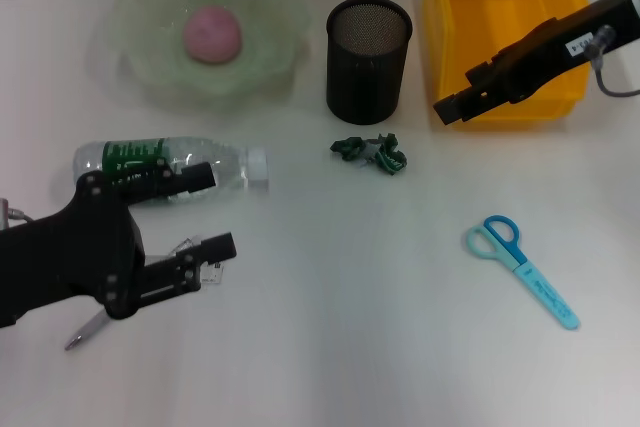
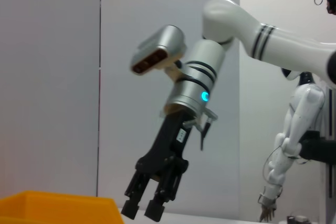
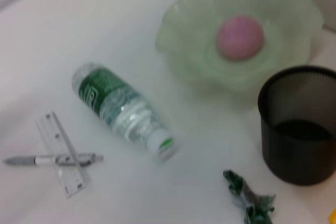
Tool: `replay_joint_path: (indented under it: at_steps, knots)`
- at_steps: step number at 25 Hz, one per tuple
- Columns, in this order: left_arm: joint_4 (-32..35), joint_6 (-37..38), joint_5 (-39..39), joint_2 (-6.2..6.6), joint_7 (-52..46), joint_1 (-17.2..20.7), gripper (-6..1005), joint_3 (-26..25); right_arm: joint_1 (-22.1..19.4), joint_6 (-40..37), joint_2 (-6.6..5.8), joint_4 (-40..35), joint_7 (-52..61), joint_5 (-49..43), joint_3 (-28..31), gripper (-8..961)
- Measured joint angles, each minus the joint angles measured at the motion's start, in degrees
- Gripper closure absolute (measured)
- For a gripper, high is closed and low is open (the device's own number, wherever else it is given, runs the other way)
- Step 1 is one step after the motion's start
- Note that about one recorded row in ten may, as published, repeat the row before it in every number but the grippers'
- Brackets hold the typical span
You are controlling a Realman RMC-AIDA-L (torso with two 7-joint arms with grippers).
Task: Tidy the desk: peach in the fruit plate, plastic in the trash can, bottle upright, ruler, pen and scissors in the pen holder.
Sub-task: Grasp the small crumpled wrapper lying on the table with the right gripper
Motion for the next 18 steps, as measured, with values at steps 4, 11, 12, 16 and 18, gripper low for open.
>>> replay_joint_path:
  at_steps: [4, 11, 12, 16, 18]
  knots:
    - [-1.3, 1.1, 0.4, 0.06, 0.0, 0.3, 359, 0.1, 4.7, -2.6, 0.04, 1.8, 4.1, -5.4, -1.4, 245]
    - [-2.1, 2.2, 0.6, 0.06, 0.0, 0.6, 360, 0.1, 7.0, 0.6, 0.65, 4.3, 10.1, -11.0, -10.9, 244]
    - [-2.1, 2.3, 0.6, 0.04, 0.1, 0.6, 360, 0.2, 7.1, 1.2, 0.67, 4.9, 10.3, -11.1, -11.5, 244]
    - [-2.6, 2.8, 0.7, -0.01, 1.5, 0.8, 360, 0.2, 7.2, 6.2, 0.97, 7.7, 11.3, -11.2, -14.5, 244]
    - [-3.2, 3.0, 0.6, -0.02, 2.5, 0.8, 360, 0.2, 7.2, 9.7, 1.02, 10.0, 11.9, -11.0, -16.2, 244]
